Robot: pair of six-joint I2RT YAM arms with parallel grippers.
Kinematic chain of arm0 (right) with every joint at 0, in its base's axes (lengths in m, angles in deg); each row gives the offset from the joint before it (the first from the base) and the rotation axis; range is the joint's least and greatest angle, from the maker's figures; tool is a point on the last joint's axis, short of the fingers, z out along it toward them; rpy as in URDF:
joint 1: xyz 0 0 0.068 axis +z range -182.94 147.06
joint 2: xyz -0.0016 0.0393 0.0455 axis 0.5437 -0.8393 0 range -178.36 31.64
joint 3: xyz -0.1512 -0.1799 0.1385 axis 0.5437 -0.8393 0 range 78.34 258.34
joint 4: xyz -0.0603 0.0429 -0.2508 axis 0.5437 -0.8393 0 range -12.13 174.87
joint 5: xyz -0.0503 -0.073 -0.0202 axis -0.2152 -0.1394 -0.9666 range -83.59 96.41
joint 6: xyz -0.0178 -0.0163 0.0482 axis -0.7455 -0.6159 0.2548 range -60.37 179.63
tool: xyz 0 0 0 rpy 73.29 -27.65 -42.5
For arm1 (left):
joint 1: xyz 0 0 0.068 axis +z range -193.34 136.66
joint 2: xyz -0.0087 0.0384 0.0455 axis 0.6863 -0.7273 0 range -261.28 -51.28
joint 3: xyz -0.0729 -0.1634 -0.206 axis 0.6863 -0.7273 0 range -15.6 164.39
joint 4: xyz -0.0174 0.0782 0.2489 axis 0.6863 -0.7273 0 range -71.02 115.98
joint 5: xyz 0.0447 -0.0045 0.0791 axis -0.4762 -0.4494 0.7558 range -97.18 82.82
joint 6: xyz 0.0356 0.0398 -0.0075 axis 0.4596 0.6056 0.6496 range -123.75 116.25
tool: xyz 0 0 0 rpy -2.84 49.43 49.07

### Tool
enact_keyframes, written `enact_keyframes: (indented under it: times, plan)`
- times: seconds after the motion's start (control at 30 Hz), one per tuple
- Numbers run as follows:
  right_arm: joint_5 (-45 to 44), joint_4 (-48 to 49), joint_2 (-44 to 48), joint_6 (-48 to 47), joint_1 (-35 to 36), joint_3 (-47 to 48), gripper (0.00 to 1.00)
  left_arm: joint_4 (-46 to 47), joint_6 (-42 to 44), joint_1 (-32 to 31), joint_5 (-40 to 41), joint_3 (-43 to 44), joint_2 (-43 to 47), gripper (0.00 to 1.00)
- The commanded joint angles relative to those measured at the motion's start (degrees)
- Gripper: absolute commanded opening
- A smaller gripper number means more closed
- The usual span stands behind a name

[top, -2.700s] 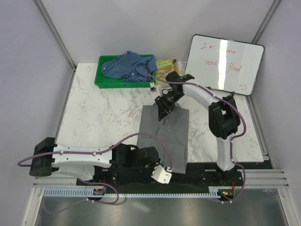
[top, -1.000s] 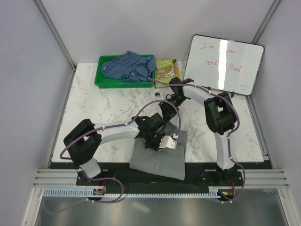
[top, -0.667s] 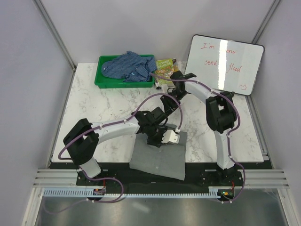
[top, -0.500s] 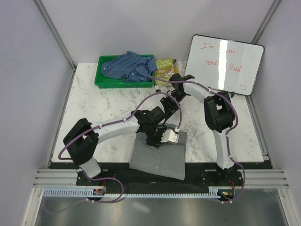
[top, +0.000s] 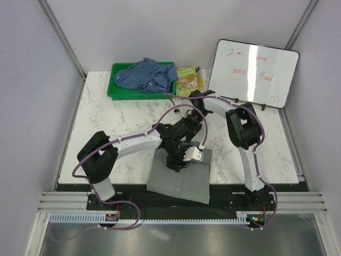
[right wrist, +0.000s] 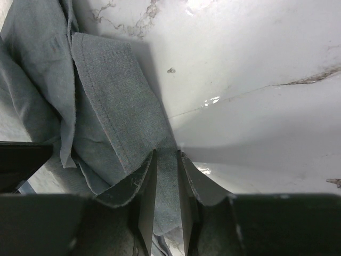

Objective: Fold and stack the long sleeve shirts
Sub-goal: Fold the shirt

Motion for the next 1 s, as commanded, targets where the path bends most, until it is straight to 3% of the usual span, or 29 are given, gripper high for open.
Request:
enact_keyframes:
  times: [0.0, 0.2, 0.4, 0.67, 0.87, 0.97]
  plan:
    - [-1.28, 1.45, -0.85, -1.71, -0.09, -0.61, 0.31, 2.62, -0.99, 0.67, -0.01, 1.07, 0.74, 0.6]
    - [-1.2, 2.24, 3.62, -1.62, -0.35, -1.49, 0.39, 3.33, -1.7, 1.64, 0.96, 1.16, 2.58, 0.58]
    - [3.36, -0.21, 8.03, -0.57, -0.53, 0.0, 0.33, 3.24, -1.52, 1.99, 0.87, -0.34, 3.99, 0.58]
    - [6.45, -3.11, 3.73, -1.09, -0.44, -0.09, 0.27, 3.33, -1.08, 2.43, 0.87, 0.1, 3.9, 0.58]
    - [7.42, -3.2, 0.13, -1.71, -0.36, -1.05, 0.15, 3.33, -0.64, 2.61, 1.13, 0.28, 3.2, 0.58]
    - [6.9, -2.85, -1.81, -2.06, -0.36, -1.4, 0.13, 3.5, -0.47, 2.61, 1.04, 0.71, 2.24, 0.58]
